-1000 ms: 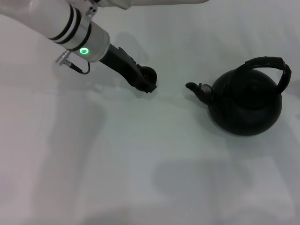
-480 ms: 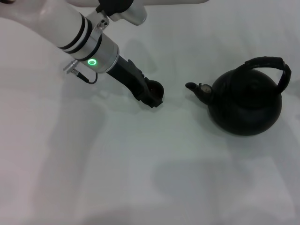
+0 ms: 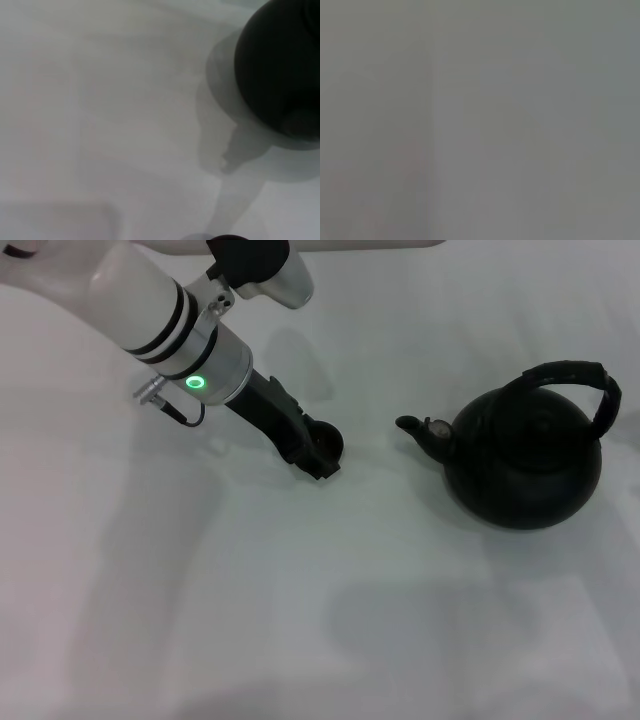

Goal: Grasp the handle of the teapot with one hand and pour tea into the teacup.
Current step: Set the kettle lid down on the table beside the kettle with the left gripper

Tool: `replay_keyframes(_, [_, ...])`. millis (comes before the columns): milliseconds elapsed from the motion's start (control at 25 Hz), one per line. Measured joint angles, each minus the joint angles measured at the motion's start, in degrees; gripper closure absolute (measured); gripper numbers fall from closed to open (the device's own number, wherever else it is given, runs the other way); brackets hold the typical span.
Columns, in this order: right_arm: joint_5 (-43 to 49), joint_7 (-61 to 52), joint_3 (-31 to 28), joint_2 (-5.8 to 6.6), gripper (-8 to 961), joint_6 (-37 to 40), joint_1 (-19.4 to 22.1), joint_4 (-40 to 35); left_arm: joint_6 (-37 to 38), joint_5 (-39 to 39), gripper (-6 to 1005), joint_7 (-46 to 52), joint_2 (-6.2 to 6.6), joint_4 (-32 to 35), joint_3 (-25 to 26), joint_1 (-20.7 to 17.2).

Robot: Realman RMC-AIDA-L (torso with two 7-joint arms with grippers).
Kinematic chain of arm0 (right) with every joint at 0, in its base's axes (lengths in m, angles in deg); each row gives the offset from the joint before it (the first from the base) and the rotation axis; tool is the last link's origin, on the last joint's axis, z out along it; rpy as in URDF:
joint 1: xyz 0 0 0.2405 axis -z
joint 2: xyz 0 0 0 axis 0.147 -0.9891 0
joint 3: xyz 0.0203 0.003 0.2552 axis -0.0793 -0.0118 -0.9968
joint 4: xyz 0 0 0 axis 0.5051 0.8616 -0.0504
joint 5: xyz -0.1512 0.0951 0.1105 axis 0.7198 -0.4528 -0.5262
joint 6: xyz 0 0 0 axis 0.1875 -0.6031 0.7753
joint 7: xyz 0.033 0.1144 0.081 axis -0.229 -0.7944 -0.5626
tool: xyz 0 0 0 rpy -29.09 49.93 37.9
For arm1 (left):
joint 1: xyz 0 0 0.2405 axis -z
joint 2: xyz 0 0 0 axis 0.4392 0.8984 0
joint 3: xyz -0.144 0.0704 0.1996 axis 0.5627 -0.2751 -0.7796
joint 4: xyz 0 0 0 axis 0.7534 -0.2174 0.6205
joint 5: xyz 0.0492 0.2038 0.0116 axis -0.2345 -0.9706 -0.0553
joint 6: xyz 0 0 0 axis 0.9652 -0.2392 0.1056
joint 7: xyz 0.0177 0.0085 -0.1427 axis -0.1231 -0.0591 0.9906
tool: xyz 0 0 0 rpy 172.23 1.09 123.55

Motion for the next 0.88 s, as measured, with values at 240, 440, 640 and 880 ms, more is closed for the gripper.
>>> replay_keyframes(240, [0.0,-0.1,0.1,0.00,185,0.0,0.1,0.0,0.0,-0.4,300,0.1,0.02,0.1,0.0,0.1])
replay_keyframes(440, [0.0,-0.6,0.1,0.00,185,0.0,0.2,0.0,0.0,-0.1,280,0.1,0.03,0.1,0.0,0.0])
replay_keyframes(640, [0.0,-0.6,0.1,0.00,185,0.0,0.2,0.0,0.2,-0.1,259,0.4,0.03,0.1,0.0,0.0])
replay_keyframes(880, [0.0,-0.6,0.1,0.00,185,0.3,0.3,0.0,0.5,-0.2,196,1.5,0.06,0.1,0.0,0.2])
